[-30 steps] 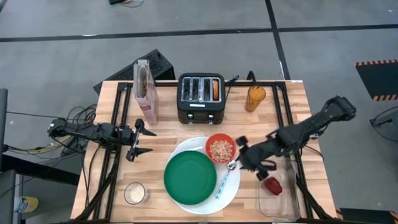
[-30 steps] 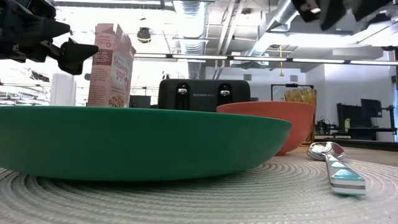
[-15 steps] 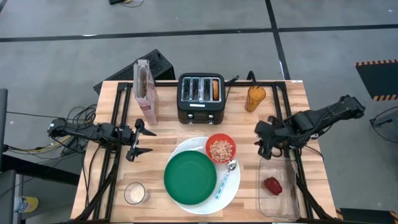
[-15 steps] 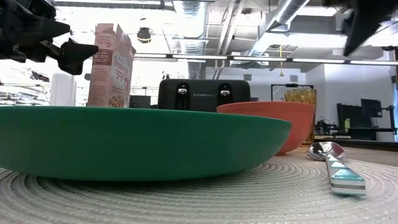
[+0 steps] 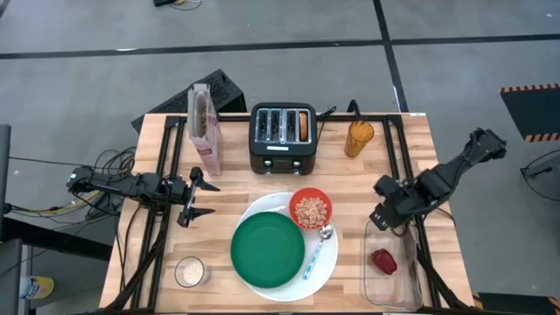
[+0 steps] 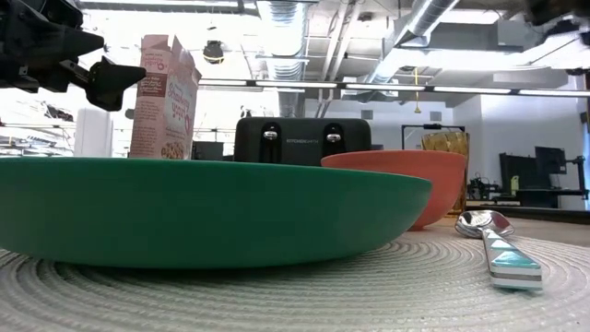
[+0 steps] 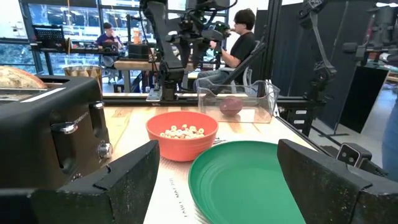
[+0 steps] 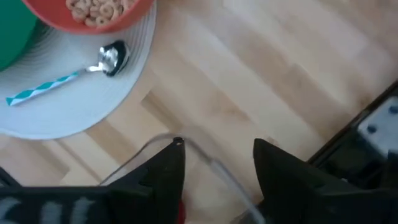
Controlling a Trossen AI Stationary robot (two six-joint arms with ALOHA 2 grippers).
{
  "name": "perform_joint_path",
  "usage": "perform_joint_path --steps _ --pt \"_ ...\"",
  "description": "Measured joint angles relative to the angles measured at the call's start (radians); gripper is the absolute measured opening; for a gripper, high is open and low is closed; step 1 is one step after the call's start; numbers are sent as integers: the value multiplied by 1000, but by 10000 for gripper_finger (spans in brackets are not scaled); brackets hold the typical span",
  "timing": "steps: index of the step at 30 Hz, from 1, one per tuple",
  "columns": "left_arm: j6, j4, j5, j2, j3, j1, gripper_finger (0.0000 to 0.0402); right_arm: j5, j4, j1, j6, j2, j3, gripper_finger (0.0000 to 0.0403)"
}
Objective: Arrange a breakfast setting
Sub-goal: Put the apple from the transparent bin on the green plate
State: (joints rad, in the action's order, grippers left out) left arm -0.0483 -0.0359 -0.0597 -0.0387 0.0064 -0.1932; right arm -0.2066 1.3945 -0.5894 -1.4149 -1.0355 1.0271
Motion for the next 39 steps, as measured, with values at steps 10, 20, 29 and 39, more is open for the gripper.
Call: perform_joint_path --steps 10,20,29,39 --pt "0 0 0 0 0 0 311 66 -65 -211 -245 -58 -30 265" --pt "0 0 0 0 0 0 311 76 -200 -349 -476 -142 -31 312" --pt "0 0 0 0 0 0 311 81 -274 -418 -543 -269 -31 369" --pt "0 0 0 0 0 0 311 81 -330 -463 -541 -411 -31 366"
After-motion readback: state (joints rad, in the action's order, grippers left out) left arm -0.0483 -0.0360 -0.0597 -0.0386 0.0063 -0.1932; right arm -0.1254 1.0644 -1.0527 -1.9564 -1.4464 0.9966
